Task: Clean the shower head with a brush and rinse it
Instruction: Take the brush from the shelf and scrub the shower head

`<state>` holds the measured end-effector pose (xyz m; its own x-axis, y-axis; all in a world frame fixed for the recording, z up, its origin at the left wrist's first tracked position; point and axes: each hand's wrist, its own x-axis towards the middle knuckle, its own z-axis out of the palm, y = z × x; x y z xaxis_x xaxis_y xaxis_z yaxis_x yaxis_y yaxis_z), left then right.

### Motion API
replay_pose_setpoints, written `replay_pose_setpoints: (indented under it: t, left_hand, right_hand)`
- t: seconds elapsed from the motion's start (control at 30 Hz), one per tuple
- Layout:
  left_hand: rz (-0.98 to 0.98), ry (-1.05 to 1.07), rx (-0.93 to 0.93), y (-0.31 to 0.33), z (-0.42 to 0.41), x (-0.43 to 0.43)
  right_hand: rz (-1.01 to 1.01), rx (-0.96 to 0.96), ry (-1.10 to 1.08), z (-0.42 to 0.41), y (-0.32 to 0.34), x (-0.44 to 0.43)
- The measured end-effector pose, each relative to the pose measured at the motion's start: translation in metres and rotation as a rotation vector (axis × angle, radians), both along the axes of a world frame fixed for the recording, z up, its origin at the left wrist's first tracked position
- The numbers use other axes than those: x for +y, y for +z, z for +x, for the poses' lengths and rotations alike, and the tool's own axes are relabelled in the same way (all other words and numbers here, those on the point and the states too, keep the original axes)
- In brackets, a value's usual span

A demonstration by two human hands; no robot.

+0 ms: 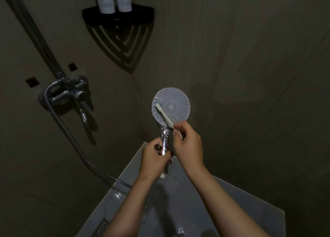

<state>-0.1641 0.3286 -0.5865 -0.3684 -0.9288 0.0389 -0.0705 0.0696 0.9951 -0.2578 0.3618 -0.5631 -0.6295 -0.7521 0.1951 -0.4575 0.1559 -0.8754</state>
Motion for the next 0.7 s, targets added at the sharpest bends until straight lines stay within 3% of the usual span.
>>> replay_pose_setpoints:
  t: [0.27, 0.5, 0.7]
  left_hand:
    - [0.009, 0.01, 0.039, 0.005, 0.002, 0.003]
    - [0.048, 0.06, -0.013, -0.008, 0.007, -0.003]
    - [0.014, 0.003, -0.049, -0.005, 0.005, 0.001]
  right_hand:
    - [-0.003, 0.035, 0.033, 0.009, 0.002, 0.004]
    - [-0.057, 0.032, -0.133, -0.009, 0.001, 0.004]
    - [-0.022, 0.005, -0.099, -0.001, 0.004, 0.001]
